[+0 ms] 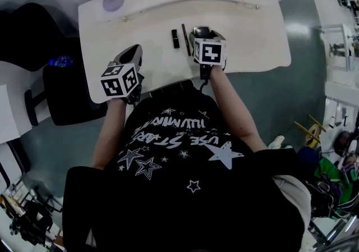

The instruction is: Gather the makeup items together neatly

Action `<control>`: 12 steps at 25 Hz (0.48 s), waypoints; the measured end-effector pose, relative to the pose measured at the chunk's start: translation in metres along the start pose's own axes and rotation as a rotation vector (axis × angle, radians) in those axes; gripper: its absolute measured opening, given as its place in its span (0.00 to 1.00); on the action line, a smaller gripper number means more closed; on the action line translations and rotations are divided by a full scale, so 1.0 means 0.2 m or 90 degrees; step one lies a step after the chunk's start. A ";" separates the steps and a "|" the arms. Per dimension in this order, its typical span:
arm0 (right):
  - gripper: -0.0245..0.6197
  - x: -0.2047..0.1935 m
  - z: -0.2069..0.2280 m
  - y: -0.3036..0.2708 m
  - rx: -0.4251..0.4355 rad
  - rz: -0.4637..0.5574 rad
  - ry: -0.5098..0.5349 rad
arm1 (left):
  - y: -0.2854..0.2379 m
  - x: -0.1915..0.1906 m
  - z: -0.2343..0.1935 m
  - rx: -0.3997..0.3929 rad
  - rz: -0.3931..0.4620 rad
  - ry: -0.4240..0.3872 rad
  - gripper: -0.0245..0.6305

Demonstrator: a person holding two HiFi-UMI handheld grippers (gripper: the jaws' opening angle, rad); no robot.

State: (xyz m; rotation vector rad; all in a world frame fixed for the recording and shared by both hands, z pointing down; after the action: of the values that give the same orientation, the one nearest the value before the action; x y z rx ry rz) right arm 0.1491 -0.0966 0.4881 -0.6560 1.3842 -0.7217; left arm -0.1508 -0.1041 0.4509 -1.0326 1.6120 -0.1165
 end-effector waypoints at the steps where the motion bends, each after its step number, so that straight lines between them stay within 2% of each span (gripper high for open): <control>1: 0.60 0.00 -0.01 0.00 -0.001 0.000 0.003 | 0.00 0.00 0.00 0.000 -0.001 0.000 0.04; 12: 0.60 -0.01 0.00 -0.04 0.001 -0.004 0.000 | 0.01 0.00 -0.04 0.005 0.000 0.003 0.04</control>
State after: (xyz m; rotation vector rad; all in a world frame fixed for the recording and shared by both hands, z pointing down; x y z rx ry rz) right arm 0.1476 -0.0993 0.4949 -0.6599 1.3818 -0.7282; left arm -0.1582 -0.1062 0.4524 -1.0273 1.6149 -0.1262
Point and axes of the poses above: the fingertips, and each gripper's own axes: y backward along the fingers, z to its right, x out of its top, the point moved 10 cm from there along y, backward along the fingers, and after that the axes turned 5 degrees about x, right-handed, at the moved point
